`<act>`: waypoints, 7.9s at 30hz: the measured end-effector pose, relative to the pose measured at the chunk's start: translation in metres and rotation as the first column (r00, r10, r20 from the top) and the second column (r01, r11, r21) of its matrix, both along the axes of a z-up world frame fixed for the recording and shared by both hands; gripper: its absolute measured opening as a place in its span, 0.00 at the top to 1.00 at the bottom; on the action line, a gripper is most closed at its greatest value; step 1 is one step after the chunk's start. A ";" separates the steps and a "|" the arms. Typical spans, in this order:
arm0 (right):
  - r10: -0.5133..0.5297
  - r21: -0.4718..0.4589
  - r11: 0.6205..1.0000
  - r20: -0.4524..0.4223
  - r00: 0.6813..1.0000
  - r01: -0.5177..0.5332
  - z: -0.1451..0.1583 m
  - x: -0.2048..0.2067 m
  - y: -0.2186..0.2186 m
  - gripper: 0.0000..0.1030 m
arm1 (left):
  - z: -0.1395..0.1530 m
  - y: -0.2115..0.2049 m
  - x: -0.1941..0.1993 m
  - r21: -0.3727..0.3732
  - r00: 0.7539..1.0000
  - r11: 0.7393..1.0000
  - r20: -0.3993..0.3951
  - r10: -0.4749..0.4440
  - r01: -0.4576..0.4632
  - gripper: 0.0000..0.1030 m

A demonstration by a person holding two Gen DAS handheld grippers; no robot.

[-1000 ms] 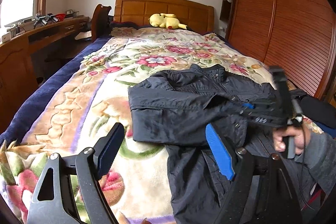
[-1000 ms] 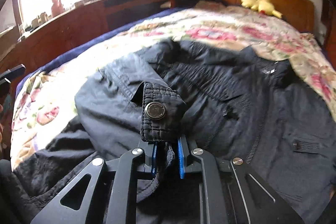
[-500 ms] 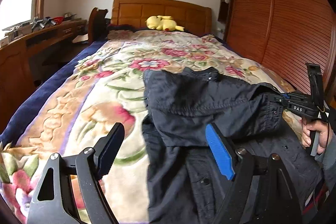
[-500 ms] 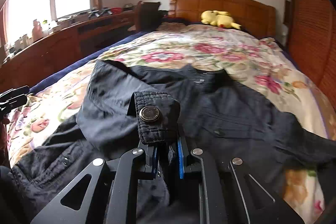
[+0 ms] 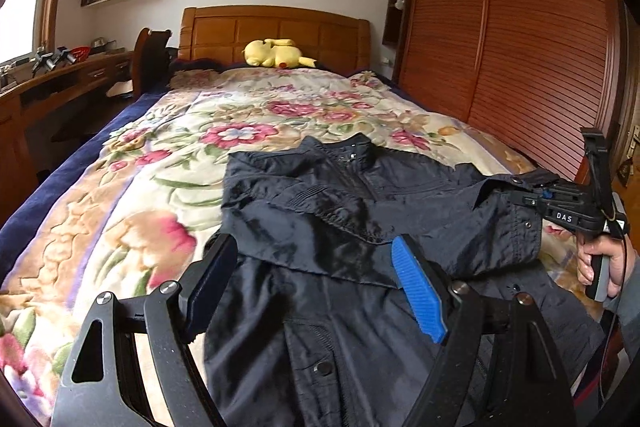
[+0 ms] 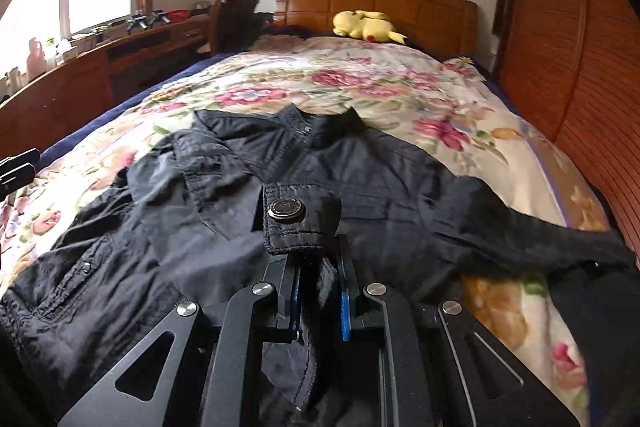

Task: Fold large clothes
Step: 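Fold the held side panel toward the zipper with the right tool, release, then move the right tool to the other sleeve and grasp its cuff, then lift the sleeve with the right tool and lay it across the jacket body, then open the right tool to release the sleeve and withdraw it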

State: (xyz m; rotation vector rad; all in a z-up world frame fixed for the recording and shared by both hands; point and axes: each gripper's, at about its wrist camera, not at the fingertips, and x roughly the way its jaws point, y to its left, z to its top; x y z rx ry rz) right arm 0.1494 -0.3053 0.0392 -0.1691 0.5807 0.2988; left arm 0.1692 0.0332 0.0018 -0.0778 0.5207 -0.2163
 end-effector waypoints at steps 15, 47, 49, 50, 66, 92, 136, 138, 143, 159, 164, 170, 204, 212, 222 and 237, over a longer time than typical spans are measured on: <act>-0.027 -0.030 0.999 0.012 1.000 0.027 0.005 -0.025 -0.011 0.86 | -0.003 -0.019 0.000 0.027 1.000 0.999 0.000 -0.031 0.031 0.22; -0.269 -0.014 0.963 0.036 0.962 0.270 0.045 -0.042 -0.132 0.46 | -0.015 -0.073 -0.004 0.091 0.992 0.988 -0.014 -0.126 0.127 0.22; -0.308 -0.004 0.951 0.025 0.951 0.308 0.048 -0.029 -0.146 0.46 | -0.017 -0.076 -0.003 0.098 0.991 0.986 -0.020 -0.134 0.135 0.22; -0.329 0.004 0.944 0.018 0.944 0.329 0.051 -0.020 -0.155 0.46 | -0.018 -0.078 -0.003 0.103 0.990 0.985 -0.022 -0.136 0.138 0.22; -0.503 0.044 0.859 -0.117 0.856 0.511 0.046 0.093 -0.231 0.41 | -0.029 -0.091 0.002 0.127 0.985 0.977 -0.060 -0.164 0.170 0.22; -0.520 0.035 0.817 -0.388 0.761 0.576 -0.012 0.179 -0.245 0.39 | -0.030 -0.090 0.008 0.131 0.982 0.974 -0.072 -0.176 0.184 0.22; 0.020 0.036 0.999 -0.163 0.986 -0.014 0.023 0.086 0.030 0.91 | -0.019 -0.083 -0.001 0.127 0.986 0.978 -0.032 -0.163 0.166 0.22; 0.030 0.027 0.999 -0.172 0.985 -0.026 0.020 0.084 0.034 0.91 | -0.019 -0.083 -0.001 0.124 0.986 0.978 -0.035 -0.164 0.167 0.22; 0.059 0.037 0.998 -0.218 0.974 -0.052 0.004 0.076 0.038 0.88 | -0.019 -0.082 0.000 0.121 0.986 0.979 -0.038 -0.162 0.166 0.22; 0.072 -0.039 0.996 -0.077 0.994 -0.075 0.035 0.042 0.027 0.82 | -0.022 -0.086 0.001 0.127 0.985 0.977 -0.044 -0.169 0.174 0.22; -0.028 -0.045 0.999 0.004 1.000 0.029 0.054 0.051 -0.003 0.75 | -0.022 -0.086 0.002 0.127 0.985 0.977 -0.045 -0.169 0.174 0.22; -0.159 -0.020 0.987 -0.039 0.987 0.158 0.035 0.083 -0.040 0.63 | -0.022 -0.086 0.002 0.129 0.985 0.976 -0.046 -0.169 0.173 0.22; -0.117 0.055 0.988 -0.353 0.928 0.145 -0.051 0.161 -0.081 0.41 | -0.025 -0.086 0.005 0.132 0.983 0.975 -0.057 -0.173 0.179 0.22; -0.101 -0.010 0.995 -0.326 0.940 0.103 -0.045 0.154 -0.070 0.83 | -0.024 -0.084 0.004 0.129 0.983 0.975 -0.055 -0.173 0.179 0.22; -0.080 -0.043 0.996 -0.219 0.972 0.073 0.008 0.127 -0.043 0.90 | -0.020 -0.079 0.001 0.117 0.983 0.977 -0.047 -0.175 0.180 0.22; 0.183 -0.066 0.980 -0.052 0.982 -0.186 0.068 0.043 0.070 0.90 | -0.009 -0.063 -0.005 0.085 0.986 0.982 -0.028 -0.164 0.166 0.22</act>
